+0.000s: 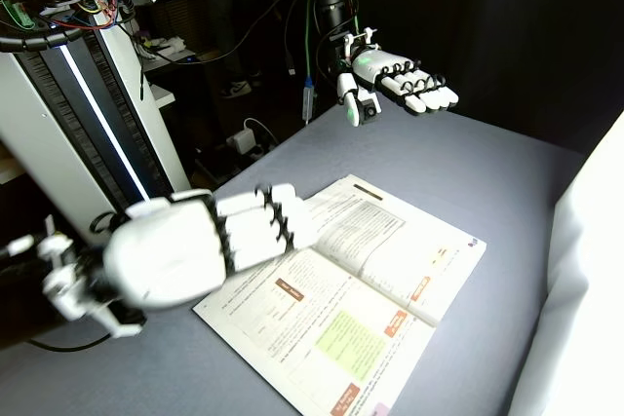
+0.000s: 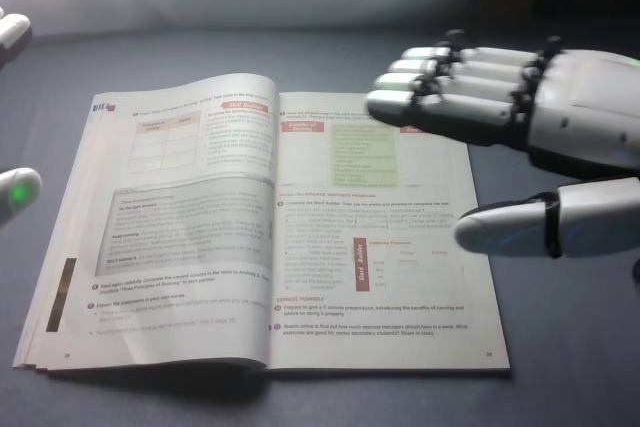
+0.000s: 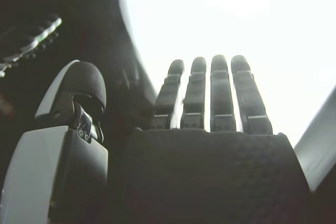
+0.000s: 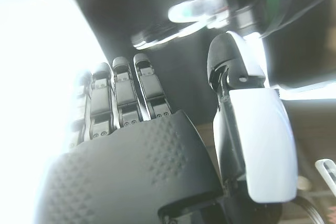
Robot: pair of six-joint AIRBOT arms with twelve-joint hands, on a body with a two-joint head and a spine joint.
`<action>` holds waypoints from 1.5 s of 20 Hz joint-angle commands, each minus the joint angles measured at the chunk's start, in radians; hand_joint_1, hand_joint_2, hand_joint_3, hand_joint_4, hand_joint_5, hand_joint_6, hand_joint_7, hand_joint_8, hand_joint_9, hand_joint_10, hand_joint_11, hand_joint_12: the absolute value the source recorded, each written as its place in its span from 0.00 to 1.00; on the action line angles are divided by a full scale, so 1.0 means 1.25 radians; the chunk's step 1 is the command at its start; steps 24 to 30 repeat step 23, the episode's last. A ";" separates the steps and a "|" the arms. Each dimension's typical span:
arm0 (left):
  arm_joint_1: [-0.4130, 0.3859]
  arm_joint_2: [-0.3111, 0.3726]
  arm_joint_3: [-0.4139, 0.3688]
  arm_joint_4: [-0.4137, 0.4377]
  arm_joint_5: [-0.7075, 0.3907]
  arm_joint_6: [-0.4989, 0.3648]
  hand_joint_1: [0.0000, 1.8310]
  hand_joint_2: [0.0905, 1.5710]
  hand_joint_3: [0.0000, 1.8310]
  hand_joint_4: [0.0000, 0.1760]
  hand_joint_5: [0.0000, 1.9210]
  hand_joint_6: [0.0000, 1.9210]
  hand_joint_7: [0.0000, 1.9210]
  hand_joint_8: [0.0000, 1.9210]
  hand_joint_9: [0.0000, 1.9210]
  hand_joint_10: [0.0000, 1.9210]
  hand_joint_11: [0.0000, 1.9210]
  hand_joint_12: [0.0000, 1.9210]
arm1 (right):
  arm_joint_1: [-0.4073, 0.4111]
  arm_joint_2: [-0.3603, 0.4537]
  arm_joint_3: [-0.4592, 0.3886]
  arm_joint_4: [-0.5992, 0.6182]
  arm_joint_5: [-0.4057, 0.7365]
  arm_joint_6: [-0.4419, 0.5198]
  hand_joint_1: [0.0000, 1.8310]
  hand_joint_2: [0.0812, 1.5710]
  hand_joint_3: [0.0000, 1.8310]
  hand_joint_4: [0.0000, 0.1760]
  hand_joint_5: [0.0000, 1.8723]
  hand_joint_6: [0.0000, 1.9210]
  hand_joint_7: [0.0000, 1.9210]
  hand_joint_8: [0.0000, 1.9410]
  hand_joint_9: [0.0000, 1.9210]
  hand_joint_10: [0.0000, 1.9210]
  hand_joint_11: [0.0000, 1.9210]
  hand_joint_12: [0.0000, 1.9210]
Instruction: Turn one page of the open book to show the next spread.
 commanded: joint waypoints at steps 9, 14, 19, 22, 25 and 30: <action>-0.043 -0.035 0.021 0.013 -0.076 -0.020 0.00 0.85 0.00 0.00 0.00 0.00 0.00 0.00 0.00 0.00 0.00 0.00 | -0.180 0.014 -0.028 0.385 0.323 -0.147 0.00 0.84 0.02 0.00 0.00 0.00 0.00 0.00 0.00 0.00 0.00 0.00; -0.047 -0.059 0.029 0.015 -0.085 -0.036 0.00 0.87 0.00 0.00 0.00 0.00 0.00 0.00 0.00 0.00 0.00 0.00 | -0.270 0.032 -0.052 0.483 0.433 -0.157 0.00 0.85 0.02 0.00 0.01 0.01 0.00 0.00 0.00 0.00 0.02 0.01; -0.047 -0.056 0.026 0.010 -0.104 -0.046 0.15 0.93 0.00 0.21 0.00 0.00 0.00 0.00 0.00 0.00 0.00 0.00 | -0.343 0.078 -0.083 0.543 0.558 -0.142 0.08 0.87 0.00 0.00 0.00 0.00 0.00 0.00 0.00 0.00 0.00 0.00; -0.047 -0.054 0.019 0.001 -0.123 -0.048 0.10 0.93 0.00 0.46 0.00 0.00 0.00 0.00 0.00 0.00 0.00 0.00 | -0.356 0.100 -0.101 0.552 0.631 -0.146 0.11 0.88 0.00 0.03 0.00 0.00 0.00 0.00 0.02 0.01 0.00 0.38; -0.050 -0.052 0.019 0.003 -0.123 -0.049 0.07 0.93 0.00 0.55 0.00 0.00 0.00 0.00 0.00 0.00 0.00 0.00 | -0.356 0.105 -0.103 0.552 0.650 -0.143 0.13 0.88 0.00 0.10 0.00 0.00 0.00 0.00 0.02 0.01 0.00 0.41; -0.050 -0.052 0.019 0.003 -0.123 -0.049 0.07 0.93 0.00 0.55 0.00 0.00 0.00 0.00 0.00 0.00 0.00 0.00 | -0.356 0.105 -0.103 0.552 0.650 -0.143 0.13 0.88 0.00 0.10 0.00 0.00 0.00 0.00 0.02 0.01 0.00 0.41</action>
